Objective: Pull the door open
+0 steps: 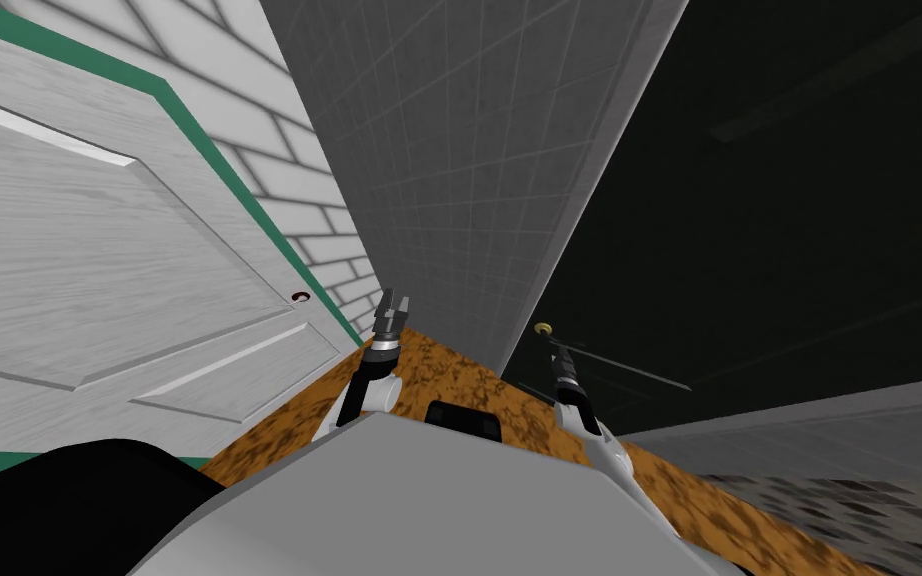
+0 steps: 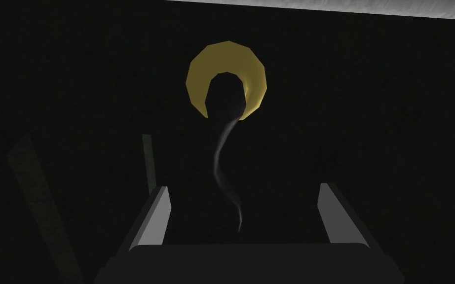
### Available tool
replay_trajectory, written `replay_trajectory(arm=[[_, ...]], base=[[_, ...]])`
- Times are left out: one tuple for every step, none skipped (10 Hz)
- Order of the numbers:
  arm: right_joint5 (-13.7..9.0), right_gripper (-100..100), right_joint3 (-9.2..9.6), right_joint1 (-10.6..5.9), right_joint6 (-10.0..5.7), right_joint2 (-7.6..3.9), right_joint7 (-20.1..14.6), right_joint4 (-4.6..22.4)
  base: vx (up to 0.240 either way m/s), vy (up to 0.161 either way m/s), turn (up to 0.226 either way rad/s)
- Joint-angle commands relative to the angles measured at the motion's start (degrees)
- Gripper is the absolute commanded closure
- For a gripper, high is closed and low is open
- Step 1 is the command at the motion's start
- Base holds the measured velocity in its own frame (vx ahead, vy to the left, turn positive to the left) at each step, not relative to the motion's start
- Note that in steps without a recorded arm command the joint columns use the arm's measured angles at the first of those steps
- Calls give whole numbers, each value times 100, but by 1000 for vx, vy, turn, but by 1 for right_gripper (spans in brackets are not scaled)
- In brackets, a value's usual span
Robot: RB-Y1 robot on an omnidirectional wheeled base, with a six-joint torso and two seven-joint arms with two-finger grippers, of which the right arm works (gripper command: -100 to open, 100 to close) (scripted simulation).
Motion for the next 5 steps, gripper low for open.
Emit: replay_trajectory(arm=[[-22,-100,-41,-6,-63,-38,-30,104],[-37,-100,-69,12,-89,-66,-50,135],[-51,-100,-95,28,-112,-92,-68,163],[-62,-100,-116,42,-132,-113,-83,187],[-72,-100,-134,53,-148,-131,-96,207]], base=[[181,-51,83],[202,-67,91],[190,-89,88],[202,-44,80],[210,-50,42]])
